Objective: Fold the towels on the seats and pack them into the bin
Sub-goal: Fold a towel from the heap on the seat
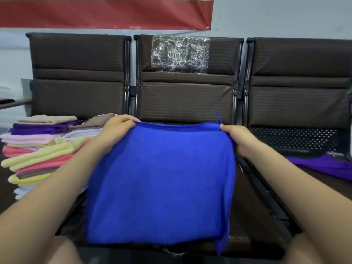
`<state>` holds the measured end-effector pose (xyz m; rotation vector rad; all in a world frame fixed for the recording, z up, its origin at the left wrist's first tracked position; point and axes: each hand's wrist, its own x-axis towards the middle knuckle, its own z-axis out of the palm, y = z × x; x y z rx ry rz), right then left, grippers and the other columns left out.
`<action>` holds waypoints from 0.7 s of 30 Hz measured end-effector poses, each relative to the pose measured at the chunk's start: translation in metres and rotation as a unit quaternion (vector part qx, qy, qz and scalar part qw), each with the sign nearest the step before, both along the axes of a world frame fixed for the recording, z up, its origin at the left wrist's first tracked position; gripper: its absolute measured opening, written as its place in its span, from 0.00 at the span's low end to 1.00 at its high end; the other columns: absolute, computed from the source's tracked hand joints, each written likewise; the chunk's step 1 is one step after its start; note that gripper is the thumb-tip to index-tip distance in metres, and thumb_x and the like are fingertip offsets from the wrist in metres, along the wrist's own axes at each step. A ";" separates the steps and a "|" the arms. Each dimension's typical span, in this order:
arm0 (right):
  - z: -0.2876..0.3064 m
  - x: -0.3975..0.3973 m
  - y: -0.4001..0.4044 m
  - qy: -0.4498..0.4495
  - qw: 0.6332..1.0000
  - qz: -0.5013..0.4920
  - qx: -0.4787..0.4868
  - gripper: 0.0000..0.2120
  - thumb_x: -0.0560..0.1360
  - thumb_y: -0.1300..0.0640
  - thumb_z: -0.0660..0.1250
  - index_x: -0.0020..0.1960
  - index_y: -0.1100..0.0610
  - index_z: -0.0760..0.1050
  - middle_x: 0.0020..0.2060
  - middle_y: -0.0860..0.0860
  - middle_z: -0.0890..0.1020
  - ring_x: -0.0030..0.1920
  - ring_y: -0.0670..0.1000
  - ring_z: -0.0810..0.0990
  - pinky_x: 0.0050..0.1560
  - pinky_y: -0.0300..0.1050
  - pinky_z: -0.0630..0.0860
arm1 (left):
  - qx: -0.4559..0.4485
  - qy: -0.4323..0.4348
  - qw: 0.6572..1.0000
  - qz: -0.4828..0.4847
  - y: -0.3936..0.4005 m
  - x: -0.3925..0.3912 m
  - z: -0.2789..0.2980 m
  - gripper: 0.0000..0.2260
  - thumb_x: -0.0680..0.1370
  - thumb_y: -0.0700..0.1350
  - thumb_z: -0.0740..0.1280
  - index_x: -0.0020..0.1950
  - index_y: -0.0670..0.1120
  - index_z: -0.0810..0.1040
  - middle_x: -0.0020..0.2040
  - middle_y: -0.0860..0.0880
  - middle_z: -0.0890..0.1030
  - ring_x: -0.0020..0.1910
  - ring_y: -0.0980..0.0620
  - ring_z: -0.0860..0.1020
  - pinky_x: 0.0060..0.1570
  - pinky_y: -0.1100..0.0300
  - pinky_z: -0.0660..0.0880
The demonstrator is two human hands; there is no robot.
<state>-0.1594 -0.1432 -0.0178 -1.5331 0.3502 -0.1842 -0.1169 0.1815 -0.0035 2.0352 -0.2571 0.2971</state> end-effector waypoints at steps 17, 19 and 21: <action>-0.085 0.027 0.046 0.031 0.818 0.211 -0.533 0.10 0.77 0.57 0.62 0.55 0.56 0.79 0.51 0.51 0.82 0.53 0.51 0.79 0.52 0.43 0.73 | 0.455 -0.022 0.889 0.053 -0.021 0.071 -0.129 0.15 0.78 0.45 0.61 0.65 0.49 0.73 0.61 0.43 0.72 0.61 0.42 0.71 0.55 0.48 0.70; -0.083 0.011 0.057 0.034 0.827 0.275 -0.489 0.06 0.77 0.57 0.63 0.48 0.54 0.79 0.40 0.46 0.81 0.42 0.47 0.79 0.44 0.39 0.73 | 0.438 -0.017 0.899 0.002 -0.025 0.054 -0.127 0.14 0.79 0.46 0.61 0.64 0.50 0.74 0.60 0.46 0.73 0.60 0.45 0.73 0.56 0.51 0.72; -0.081 -0.007 0.064 0.050 0.827 0.340 -0.445 0.05 0.78 0.56 0.65 0.45 0.54 0.78 0.35 0.45 0.79 0.34 0.43 0.77 0.36 0.34 0.72 | 0.403 -0.011 0.914 -0.049 -0.027 0.034 -0.123 0.12 0.78 0.46 0.62 0.61 0.50 0.76 0.53 0.49 0.74 0.56 0.47 0.75 0.55 0.52 0.73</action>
